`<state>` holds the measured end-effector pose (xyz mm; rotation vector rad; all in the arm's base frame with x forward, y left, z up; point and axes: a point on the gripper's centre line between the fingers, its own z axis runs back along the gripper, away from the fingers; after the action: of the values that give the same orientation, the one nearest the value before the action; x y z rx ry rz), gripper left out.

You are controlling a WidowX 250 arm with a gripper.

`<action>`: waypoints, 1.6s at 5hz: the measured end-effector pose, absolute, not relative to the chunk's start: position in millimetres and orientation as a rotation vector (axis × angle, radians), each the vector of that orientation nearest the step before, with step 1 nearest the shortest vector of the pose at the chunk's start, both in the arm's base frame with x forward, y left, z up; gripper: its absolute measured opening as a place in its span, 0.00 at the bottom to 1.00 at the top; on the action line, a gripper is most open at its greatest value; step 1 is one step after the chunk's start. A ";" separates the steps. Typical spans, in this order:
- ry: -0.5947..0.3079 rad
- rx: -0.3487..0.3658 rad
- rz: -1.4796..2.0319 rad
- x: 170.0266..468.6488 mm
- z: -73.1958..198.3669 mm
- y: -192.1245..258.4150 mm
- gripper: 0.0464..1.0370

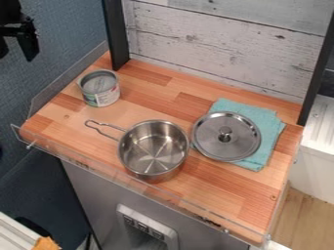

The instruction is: Move the canned at the upper middle of the table beside the pan and the green towel

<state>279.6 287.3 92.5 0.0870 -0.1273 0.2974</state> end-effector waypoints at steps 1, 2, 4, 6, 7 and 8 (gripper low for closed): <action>-0.122 0.137 0.272 289.0 79.8 283.8 0.96; -0.107 0.195 0.227 303.9 66.6 263.6 0.96; -0.082 0.304 0.224 323.9 45.0 247.6 0.96; -0.050 0.351 0.232 326.4 34.3 244.4 0.96; -0.013 0.298 0.211 322.4 17.8 217.7 0.96; -0.022 0.245 0.214 322.1 24.7 182.8 0.96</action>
<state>322.1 182.8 24.7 0.2448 -0.0219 0.2141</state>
